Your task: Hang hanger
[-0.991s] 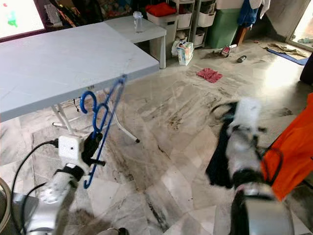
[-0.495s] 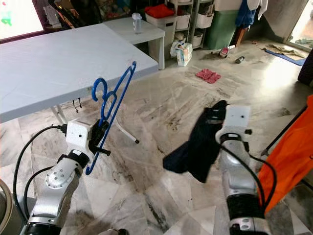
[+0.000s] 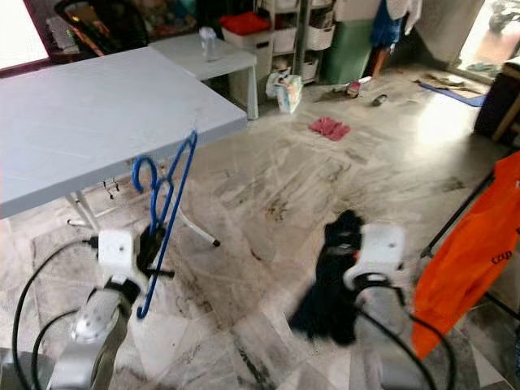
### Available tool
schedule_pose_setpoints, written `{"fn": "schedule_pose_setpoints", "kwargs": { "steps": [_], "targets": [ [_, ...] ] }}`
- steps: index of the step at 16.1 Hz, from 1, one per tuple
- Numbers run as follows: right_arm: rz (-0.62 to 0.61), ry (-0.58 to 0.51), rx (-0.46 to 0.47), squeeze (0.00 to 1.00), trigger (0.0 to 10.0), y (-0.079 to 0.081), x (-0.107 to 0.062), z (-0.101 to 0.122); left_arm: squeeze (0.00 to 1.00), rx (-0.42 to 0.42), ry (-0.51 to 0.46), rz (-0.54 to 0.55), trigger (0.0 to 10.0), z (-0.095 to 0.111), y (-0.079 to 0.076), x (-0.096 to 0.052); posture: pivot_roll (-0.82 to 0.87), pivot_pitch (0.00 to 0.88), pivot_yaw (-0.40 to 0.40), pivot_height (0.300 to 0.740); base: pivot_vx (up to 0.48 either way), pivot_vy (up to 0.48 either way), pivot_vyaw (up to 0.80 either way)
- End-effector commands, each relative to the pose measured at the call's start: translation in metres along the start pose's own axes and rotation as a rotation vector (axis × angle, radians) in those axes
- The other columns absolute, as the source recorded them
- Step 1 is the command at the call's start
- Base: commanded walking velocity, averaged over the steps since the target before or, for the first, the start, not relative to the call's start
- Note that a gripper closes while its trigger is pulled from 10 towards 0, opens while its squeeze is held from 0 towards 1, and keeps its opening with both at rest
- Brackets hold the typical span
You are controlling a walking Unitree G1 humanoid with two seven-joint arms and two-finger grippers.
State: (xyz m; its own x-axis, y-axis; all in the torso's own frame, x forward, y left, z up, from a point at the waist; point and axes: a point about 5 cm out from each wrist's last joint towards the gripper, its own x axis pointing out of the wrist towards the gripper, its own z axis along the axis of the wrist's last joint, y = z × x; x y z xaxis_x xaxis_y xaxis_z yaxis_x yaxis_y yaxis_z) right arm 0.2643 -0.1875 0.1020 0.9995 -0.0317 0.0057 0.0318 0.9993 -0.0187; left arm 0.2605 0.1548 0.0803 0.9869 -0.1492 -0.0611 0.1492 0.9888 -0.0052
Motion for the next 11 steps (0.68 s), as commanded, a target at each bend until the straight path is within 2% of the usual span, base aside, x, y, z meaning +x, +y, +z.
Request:
{"fn": "schedule_pose_setpoints", "kwargs": {
  "steps": [1,2,4,5,7,8,11],
  "targets": [
    [0.036,-0.034,0.006,0.0,0.0,0.006,0.005,0.011,0.0,0.025,-0.039,0.019,10.0,0.01,0.004,0.002,0.05,0.0,-0.007,0.74,0.45,0.0,0.0],
    [0.067,-0.019,0.0,0.0,0.0,0.01,0.01,0.011,0.0,0.006,-0.038,0.067,10.0,0.013,0.009,0.004,0.06,0.0,-0.014,0.74,0.45,0.0,0.0],
    [0.107,-0.027,-0.012,0.0,0.0,0.017,0.02,0.021,0.0,-0.021,-0.082,0.094,10.0,0.026,0.007,0.006,0.07,0.0,-0.055,0.74,0.433,0.0,0.0],
    [0.105,-0.022,-0.007,0.0,0.0,0.017,0.021,0.021,0.0,-0.02,-0.087,0.097,10.0,0.026,0.006,0.005,0.07,0.0,-0.055,0.74,0.435,0.0,0.0],
    [0.105,0.022,0.0,0.0,0.0,0.023,0.03,0.013,0.0,-0.06,-0.062,0.188,10.0,0.016,0.009,0.002,0.1,0.0,-0.071,0.74,0.431,0.0,0.0],
    [0.108,0.027,-0.033,0.0,0.0,0.024,0.031,0.014,0.0,-0.059,-0.07,0.192,10.0,0.019,0.009,0.002,0.1,0.0,-0.071,0.74,0.431,0.0,0.0],
    [0.101,0.059,0.012,0.0,0.0,0.028,0.037,0.01,0.0,-0.038,-0.108,0.19,10.0,0.032,0.012,0.004,0.13,0.0,-0.071,0.74,0.43,0.0,0.0]
  ]
}}
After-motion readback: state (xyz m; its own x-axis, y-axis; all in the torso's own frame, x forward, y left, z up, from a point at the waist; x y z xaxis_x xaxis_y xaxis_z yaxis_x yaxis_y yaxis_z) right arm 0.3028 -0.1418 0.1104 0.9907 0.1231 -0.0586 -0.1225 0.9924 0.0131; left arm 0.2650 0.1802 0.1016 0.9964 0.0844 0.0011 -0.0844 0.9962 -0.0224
